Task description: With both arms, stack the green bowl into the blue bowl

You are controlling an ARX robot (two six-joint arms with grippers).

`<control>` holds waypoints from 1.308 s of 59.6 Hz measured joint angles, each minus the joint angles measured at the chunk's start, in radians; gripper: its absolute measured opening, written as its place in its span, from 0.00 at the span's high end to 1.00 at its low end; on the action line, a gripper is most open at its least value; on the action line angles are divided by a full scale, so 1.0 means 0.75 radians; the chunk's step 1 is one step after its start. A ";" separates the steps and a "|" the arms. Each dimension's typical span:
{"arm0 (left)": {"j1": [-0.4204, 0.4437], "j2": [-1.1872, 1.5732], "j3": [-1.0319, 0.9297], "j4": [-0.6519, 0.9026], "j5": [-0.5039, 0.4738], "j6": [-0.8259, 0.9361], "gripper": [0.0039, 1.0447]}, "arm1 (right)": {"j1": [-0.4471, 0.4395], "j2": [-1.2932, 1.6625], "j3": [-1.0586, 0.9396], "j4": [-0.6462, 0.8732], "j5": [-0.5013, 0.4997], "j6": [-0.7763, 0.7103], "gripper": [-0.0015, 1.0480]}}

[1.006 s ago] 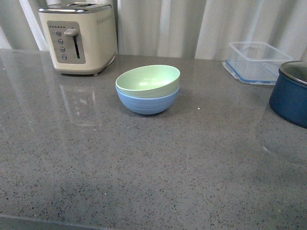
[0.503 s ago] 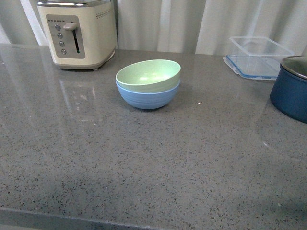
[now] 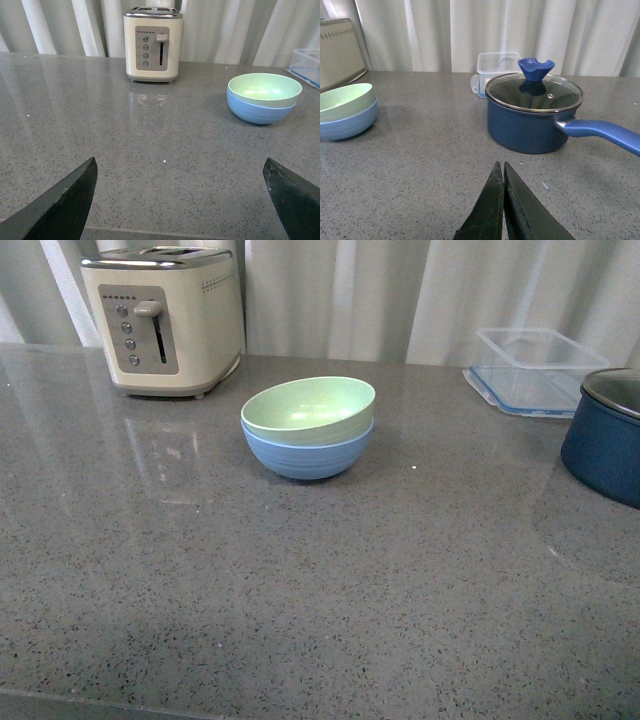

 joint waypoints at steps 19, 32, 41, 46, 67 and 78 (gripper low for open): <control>0.000 0.000 0.000 0.000 0.000 0.000 0.06 | 0.000 -0.165 0.000 -0.161 0.000 0.000 0.99; 0.000 0.000 0.000 0.000 0.001 0.000 0.06 | 0.000 -0.260 0.000 -0.255 0.000 0.000 0.99; 0.000 0.000 0.000 0.000 0.000 0.000 0.06 | 0.000 -0.310 0.000 -0.304 -0.001 0.000 0.99; 0.000 0.000 0.000 0.000 0.000 0.000 0.06 | 0.000 -0.393 0.001 -0.415 0.000 0.000 0.99; 0.000 -0.001 0.000 0.000 0.000 0.000 0.06 | 0.000 -0.544 0.001 -0.547 -0.004 -0.002 0.82; 0.000 -0.001 0.000 0.000 0.000 0.000 0.06 | 0.000 -0.544 0.001 -0.547 -0.004 -0.002 0.54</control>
